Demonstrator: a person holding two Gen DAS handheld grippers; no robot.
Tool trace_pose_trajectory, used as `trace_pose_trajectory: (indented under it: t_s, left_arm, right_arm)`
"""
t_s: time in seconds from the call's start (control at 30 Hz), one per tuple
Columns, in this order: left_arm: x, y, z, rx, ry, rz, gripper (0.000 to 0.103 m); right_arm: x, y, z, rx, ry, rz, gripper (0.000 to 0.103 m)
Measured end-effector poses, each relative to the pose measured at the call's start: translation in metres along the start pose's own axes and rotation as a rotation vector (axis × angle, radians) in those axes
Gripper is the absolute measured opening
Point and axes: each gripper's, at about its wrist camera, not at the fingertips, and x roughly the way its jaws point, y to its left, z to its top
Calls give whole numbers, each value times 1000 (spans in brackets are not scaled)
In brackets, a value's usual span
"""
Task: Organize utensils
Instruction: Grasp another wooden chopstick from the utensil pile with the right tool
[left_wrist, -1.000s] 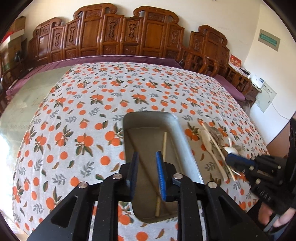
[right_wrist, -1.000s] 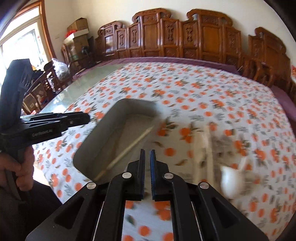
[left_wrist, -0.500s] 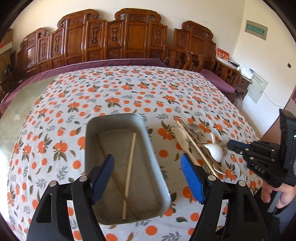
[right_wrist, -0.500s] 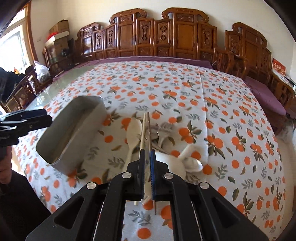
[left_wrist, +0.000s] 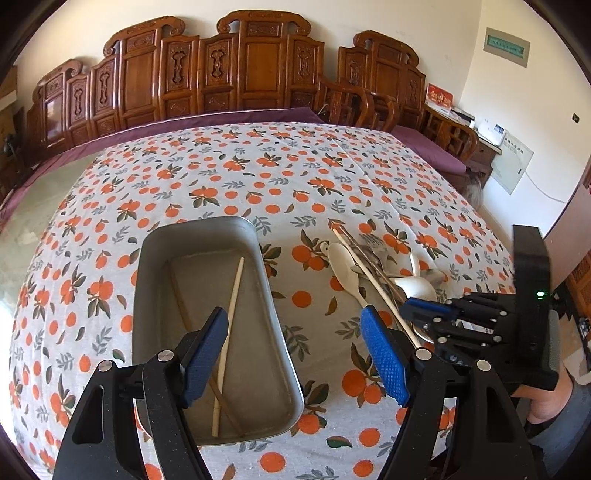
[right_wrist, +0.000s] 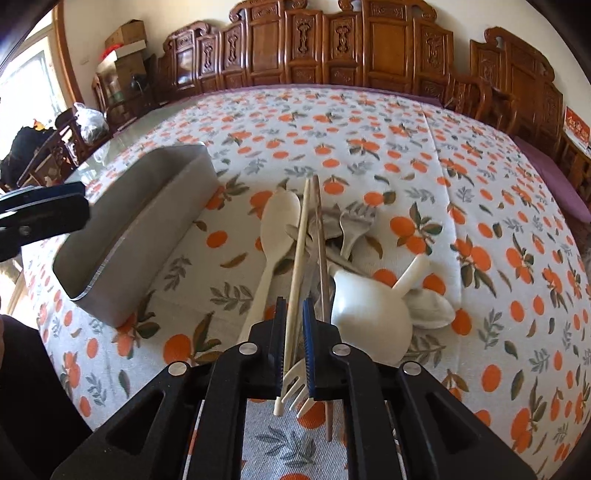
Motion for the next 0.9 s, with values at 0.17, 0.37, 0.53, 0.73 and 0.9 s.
trace_pose_trajectory:
  t_s: [0.17,0.37,0.53,0.73,0.9]
  left_arm:
    - [1,-7,-1,15,7,2,71]
    - [3,-12,-3,28,13,13,71]
    - [6,-18,-6,38,21,26,71]
    - [6,-35,-7,71,23,42,71]
    - [6,-61,-6,128,29,53,71]
  right_arm:
    - [6,4,-3,-16,12,-12,11]
    - [2,1,-4,-3,-6,17,6]
    - [-18,-5,-2,24,-63,59,6]
    - [-42,-26,2,68,-137,60,6]
    - [-44,-42,5,63,-136,-1,6]
